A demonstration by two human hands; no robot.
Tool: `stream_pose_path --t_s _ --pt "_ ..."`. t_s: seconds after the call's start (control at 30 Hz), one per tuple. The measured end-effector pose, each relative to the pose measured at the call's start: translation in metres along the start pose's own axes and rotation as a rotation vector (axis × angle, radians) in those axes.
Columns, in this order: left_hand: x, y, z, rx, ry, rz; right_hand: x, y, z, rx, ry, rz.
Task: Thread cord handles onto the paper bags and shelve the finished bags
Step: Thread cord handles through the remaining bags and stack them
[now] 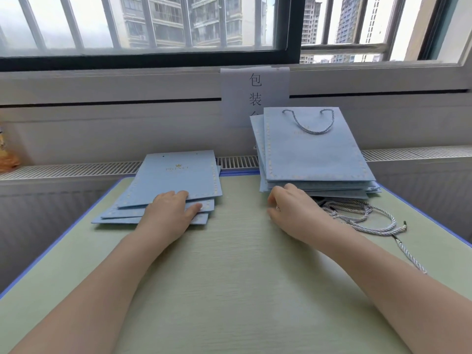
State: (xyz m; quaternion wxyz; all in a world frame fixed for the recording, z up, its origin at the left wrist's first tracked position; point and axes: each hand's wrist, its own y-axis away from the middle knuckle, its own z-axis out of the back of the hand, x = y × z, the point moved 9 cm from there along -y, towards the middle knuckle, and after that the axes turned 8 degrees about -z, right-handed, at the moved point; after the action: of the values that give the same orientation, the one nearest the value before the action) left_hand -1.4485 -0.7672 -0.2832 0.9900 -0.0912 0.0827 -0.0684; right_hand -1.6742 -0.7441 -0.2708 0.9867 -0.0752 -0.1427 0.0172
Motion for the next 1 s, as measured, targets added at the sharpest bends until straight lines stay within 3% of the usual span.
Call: stream_pose_path --t_s 0.23,0.37,0.57,0.7,0.8,0.87,0.93,1.0 --pt "-0.003 0.003 0.012 -0.184 0.245 -0.05 -0.001 0.001 -0.003 0.03 0.059 0.027" --pt "0.004 0.002 0.019 -0.28 0.23 -0.074 0.007 0.007 -0.003 0.082 0.038 0.058" --pt "0.033 0.007 0.032 -0.459 0.185 0.075 0.015 0.015 0.003 0.078 -0.079 0.084" --pt "0.02 0.015 0.052 -0.561 0.085 0.046 0.02 0.016 0.005 0.056 -0.053 0.1" --pt "-0.015 0.027 0.082 -0.671 -0.168 -0.104 0.02 0.014 0.007 0.026 -0.094 0.091" --pt "-0.049 0.037 0.094 -0.707 -0.24 -0.329 0.021 0.013 0.012 -0.015 -0.195 0.107" --pt "-0.078 0.047 0.095 -0.692 -0.246 -0.546 0.018 0.012 0.019 -0.048 -0.419 0.069" --pt "-0.098 0.054 0.093 -0.641 -0.211 -0.658 0.006 0.006 0.016 0.012 -0.778 -0.085"
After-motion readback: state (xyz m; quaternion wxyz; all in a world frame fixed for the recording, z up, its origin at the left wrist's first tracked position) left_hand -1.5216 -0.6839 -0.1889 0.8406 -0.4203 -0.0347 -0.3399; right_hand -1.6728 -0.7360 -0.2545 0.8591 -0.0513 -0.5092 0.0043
